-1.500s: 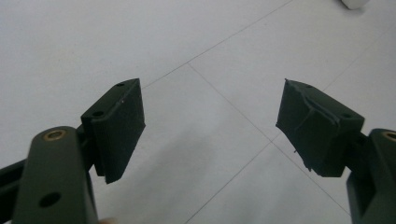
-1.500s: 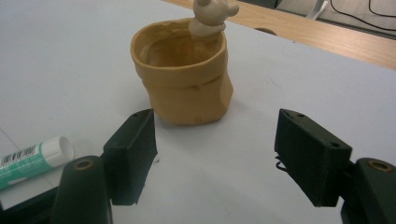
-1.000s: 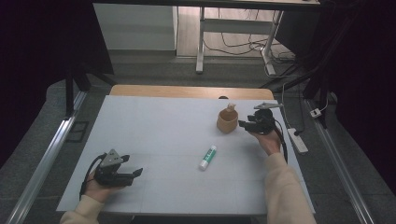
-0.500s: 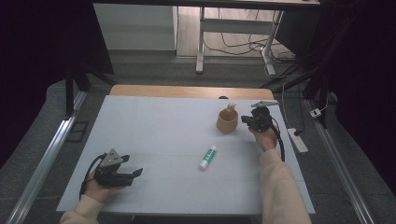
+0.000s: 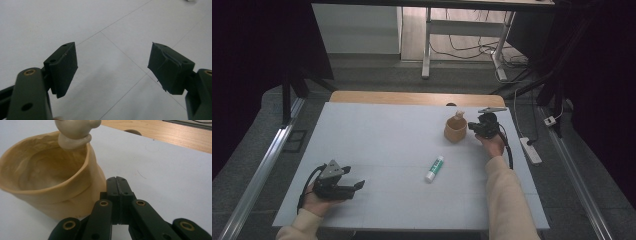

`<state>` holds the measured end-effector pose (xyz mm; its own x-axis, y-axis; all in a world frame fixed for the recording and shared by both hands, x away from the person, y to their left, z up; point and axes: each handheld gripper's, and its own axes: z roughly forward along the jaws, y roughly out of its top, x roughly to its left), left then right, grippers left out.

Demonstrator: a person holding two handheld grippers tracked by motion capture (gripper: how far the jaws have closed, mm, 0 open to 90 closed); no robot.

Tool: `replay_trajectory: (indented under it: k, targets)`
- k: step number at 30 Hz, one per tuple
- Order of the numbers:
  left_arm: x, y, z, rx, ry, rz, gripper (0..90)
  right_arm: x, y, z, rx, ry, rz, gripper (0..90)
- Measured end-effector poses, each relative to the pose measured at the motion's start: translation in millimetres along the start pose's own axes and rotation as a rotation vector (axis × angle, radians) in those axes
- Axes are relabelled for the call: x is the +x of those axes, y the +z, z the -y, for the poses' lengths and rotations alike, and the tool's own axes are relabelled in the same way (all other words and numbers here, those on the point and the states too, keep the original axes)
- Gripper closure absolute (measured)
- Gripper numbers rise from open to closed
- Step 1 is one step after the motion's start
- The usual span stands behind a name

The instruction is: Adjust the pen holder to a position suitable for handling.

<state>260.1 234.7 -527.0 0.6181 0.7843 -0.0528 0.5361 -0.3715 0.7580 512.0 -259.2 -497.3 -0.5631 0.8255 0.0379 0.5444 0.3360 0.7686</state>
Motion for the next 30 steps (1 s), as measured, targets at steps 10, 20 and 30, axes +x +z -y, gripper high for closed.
replay_trajectory:
  k: [10,20,30]
  targets:
    - [1.4,0.3,0.7,0.002,0.001,0.002,23.0,1.7,11.7,-4.9,0.012,-0.036,-0.021,89.8]
    - [0.9,1.3,0.6,0.007,0.006,0.004,23.0,-1.1,13.9,-2.4,0.004,-0.042,-0.044,89.8]
    - [0.3,1.3,0.5,0.008,0.008,0.002,23.0,4.9,17.4,-3.2,0.009,-0.062,-0.071,89.8]
